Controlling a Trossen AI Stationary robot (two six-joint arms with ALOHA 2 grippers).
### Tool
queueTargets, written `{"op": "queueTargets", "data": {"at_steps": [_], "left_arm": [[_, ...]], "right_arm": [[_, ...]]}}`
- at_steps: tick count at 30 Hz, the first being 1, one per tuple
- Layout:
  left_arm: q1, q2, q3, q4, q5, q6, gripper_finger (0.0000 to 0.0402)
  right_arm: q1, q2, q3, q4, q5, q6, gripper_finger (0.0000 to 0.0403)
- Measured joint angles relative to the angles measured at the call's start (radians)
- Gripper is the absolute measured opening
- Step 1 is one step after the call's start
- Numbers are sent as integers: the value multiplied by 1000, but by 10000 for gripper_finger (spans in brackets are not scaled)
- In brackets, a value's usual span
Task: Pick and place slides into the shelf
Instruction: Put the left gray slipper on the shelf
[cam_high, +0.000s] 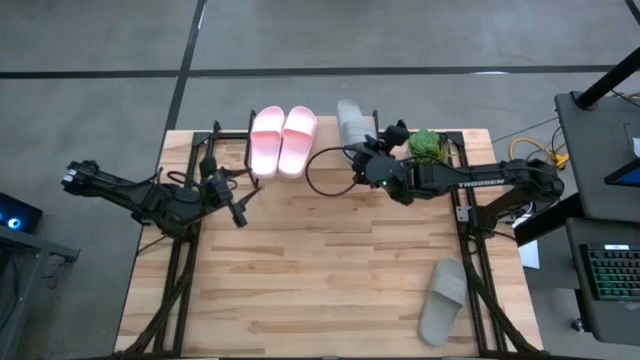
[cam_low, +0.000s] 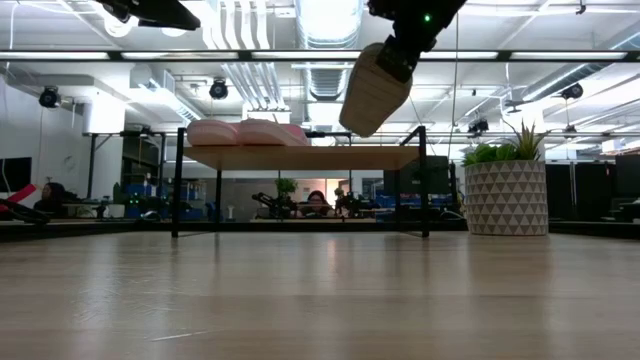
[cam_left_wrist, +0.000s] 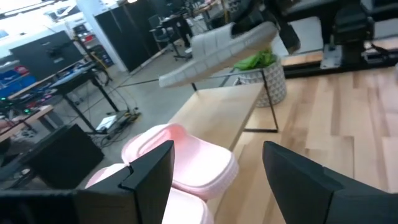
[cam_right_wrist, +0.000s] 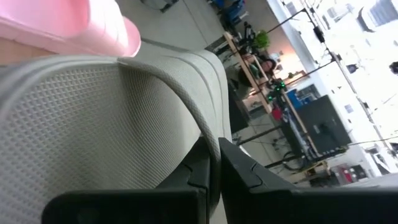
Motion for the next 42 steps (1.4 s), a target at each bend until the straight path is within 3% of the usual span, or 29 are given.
{"op": "queueTargets", "data": {"at_steps": [5,9,12,17,25,42], "left_arm": [[0,-9,0,53,-10,-1,228],[0,-20,0,69,-11,-1,228],[0,-32,0,68,-13,-1,228],[0,-44,0,64,-17,-1,228],[0,-41,0,61,-17,0,228],[0,-36,-22,62,-34,-1,228]], "right_arm": [[-31,27,-14,80,-39,-16,9],[-47,101,-12,157,4,-133,9],[-53,152,7,159,100,-191,9],[-57,204,24,157,115,-224,9],[-57,230,23,79,162,-184,9],[-54,230,20,-61,112,-66,9]]}}
